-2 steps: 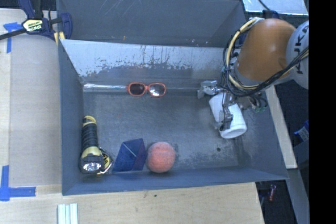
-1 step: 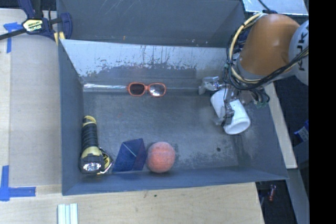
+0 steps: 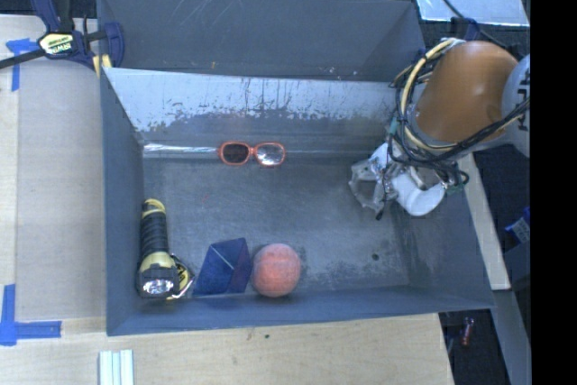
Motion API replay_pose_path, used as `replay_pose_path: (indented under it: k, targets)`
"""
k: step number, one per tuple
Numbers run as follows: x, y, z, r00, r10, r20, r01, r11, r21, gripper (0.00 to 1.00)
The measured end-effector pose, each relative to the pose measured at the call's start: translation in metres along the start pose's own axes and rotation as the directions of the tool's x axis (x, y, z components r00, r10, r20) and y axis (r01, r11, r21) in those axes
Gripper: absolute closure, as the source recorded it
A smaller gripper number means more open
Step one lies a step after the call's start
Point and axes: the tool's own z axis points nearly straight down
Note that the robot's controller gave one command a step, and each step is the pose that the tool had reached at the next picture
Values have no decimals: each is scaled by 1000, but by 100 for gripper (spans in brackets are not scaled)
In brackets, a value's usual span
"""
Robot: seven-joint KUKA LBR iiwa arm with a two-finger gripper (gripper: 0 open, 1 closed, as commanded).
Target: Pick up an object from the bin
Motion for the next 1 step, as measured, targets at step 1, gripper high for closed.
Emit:
replay_pose_path:
  k: [1]
  targets:
    - [0, 0, 0, 1000, 0, 0, 0, 1000, 0, 100]
